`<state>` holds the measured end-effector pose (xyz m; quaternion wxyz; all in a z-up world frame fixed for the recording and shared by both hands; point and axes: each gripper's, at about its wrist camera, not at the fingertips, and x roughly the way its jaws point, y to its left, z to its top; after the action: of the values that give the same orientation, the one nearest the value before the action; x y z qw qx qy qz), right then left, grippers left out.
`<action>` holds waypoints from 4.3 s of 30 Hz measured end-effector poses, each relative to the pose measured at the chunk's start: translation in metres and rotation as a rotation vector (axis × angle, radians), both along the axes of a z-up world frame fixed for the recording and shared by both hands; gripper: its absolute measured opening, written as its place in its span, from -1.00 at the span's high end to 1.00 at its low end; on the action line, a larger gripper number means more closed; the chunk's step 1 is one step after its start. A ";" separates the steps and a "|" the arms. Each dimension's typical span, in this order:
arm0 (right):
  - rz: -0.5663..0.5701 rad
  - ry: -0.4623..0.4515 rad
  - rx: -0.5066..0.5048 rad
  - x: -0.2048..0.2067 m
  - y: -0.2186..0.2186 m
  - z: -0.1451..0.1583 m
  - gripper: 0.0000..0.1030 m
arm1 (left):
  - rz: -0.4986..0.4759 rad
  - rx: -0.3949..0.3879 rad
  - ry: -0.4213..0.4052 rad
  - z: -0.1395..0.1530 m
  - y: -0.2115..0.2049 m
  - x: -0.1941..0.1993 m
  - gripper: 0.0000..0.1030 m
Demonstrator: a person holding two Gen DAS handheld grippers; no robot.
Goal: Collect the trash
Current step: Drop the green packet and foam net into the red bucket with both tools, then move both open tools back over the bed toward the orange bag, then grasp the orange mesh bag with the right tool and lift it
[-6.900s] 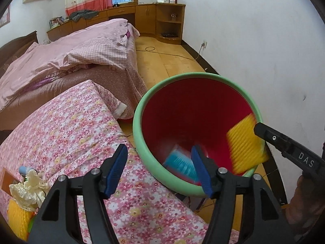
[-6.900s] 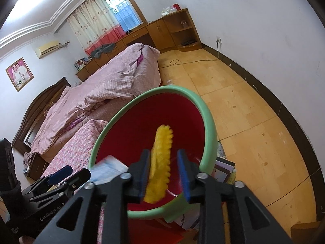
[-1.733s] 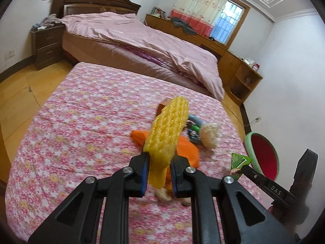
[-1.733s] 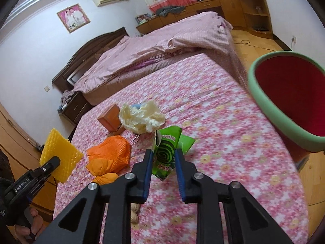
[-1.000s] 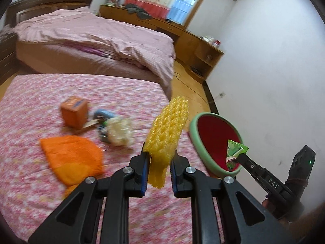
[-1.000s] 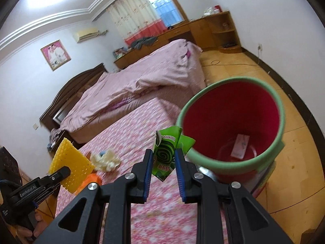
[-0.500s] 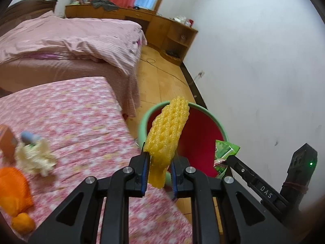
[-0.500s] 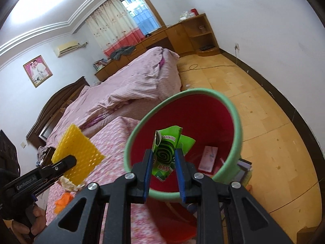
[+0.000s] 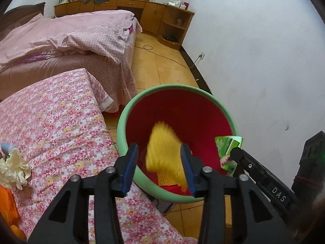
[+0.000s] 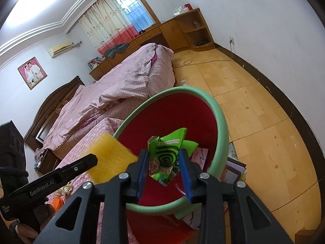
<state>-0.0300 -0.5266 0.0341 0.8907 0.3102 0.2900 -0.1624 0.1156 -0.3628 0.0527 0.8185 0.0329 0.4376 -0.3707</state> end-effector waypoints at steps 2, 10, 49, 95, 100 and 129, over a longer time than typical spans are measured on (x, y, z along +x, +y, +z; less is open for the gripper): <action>0.001 0.000 0.000 0.001 0.000 -0.001 0.19 | 0.012 0.004 -0.001 0.000 0.000 0.002 0.13; 0.005 -0.019 0.015 -0.002 0.000 0.002 0.03 | 0.030 -0.006 -0.004 0.009 0.015 0.000 0.13; 0.181 0.000 0.005 0.016 0.113 0.029 -0.20 | 0.495 0.024 0.005 0.015 0.253 -0.011 0.12; 0.665 0.229 -0.123 0.105 0.374 -0.026 -0.37 | 0.789 0.053 0.068 -0.049 0.433 -0.036 0.12; 0.658 0.242 -0.117 0.112 0.376 -0.034 -0.11 | 0.777 0.051 0.073 -0.051 0.432 -0.035 0.12; 0.385 0.055 -0.052 0.041 0.259 0.026 0.19 | 0.464 0.000 0.019 -0.016 0.314 0.001 -0.26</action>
<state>0.0115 -0.2674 0.0596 0.9047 0.2212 0.3641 -0.0050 0.1169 -0.0483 0.0369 0.8776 -0.0723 0.4412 -0.1731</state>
